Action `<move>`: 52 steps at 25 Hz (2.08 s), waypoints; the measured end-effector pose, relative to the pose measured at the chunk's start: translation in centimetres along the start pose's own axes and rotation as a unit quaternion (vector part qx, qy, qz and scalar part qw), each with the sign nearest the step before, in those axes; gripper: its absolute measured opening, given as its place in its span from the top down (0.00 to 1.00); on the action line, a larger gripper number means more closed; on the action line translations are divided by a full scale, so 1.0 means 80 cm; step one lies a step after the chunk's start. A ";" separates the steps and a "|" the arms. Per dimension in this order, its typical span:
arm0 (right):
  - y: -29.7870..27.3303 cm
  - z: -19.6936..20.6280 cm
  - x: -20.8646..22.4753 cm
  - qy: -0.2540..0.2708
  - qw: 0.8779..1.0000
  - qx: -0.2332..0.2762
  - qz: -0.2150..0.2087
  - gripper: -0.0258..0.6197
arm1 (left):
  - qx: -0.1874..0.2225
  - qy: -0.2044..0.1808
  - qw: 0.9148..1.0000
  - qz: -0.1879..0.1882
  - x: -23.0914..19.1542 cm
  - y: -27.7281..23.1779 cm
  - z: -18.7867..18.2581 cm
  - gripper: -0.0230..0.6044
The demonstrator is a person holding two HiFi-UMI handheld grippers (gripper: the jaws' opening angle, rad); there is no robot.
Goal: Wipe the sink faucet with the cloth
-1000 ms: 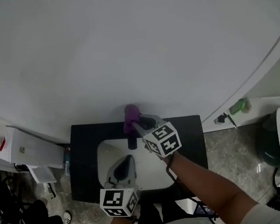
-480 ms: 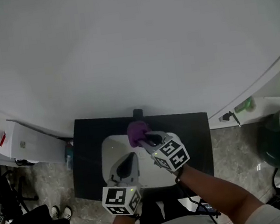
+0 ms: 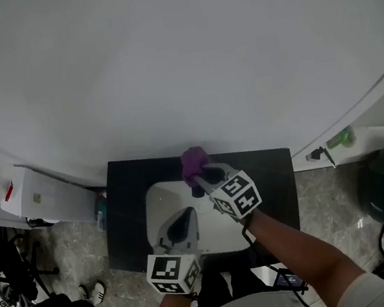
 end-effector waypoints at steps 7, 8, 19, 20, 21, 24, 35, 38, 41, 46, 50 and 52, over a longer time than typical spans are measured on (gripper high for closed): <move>0.008 0.073 -0.027 -0.003 1.000 -0.012 -0.009 0.86 | 0.001 0.002 1.000 0.001 -0.013 -0.004 0.003 0.96; -0.001 0.067 -0.017 0.000 1.000 -0.008 0.002 0.86 | 0.000 0.002 1.000 0.000 -0.013 -0.004 0.004 0.96; 0.009 0.108 -0.054 0.001 0.998 -0.047 -0.029 0.86 | 0.000 0.008 1.000 -0.006 -0.020 0.007 0.008 0.96; 0.015 0.109 -0.056 0.000 0.998 -0.046 -0.030 0.86 | 0.000 0.008 1.000 -0.007 -0.020 0.008 0.007 0.96; 0.017 0.103 -0.054 -0.002 0.999 -0.037 -0.026 0.86 | 0.000 0.008 1.000 -0.007 -0.019 0.009 0.007 0.96; 0.001 0.060 -0.029 0.000 1.000 0.000 0.000 0.86 | 0.000 0.006 1.000 -0.006 -0.016 0.009 0.006 0.96; 0.028 0.137 -0.036 -0.022 0.998 -0.059 -0.009 0.86 | -0.001 0.007 1.000 -0.006 -0.020 0.007 0.012 0.96; 0.047 0.091 0.020 -0.050 0.998 -0.010 0.049 0.86 | -0.001 0.005 1.000 -0.004 -0.023 0.002 0.007 0.96; 0.033 0.030 0.068 -0.055 0.994 0.032 0.088 0.86 | -0.003 0.004 1.000 -0.003 -0.024 -0.003 0.004 0.96; -0.031 0.013 0.099 -0.052 0.993 0.029 0.098 0.86 | -0.011 -0.002 1.000 -0.003 -0.023 -0.014 0.009 0.96; -0.074 0.077 0.120 -0.080 0.991 -0.032 0.104 0.87 | -0.021 0.001 1.000 0.000 -0.028 -0.023 0.019 0.96; -0.097 0.123 0.119 -0.081 0.988 -0.085 0.098 0.87 | -0.025 0.005 1.000 0.001 -0.033 -0.024 0.023 0.96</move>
Point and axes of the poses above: the fingertips, and each gripper's own axes: y backward along the fingers, x to its right, z out of its underside, the point moved 4 cm from there along y, backward along the fingers, and after that the axes turned 8 degrees about z, right-handed, at the moved point
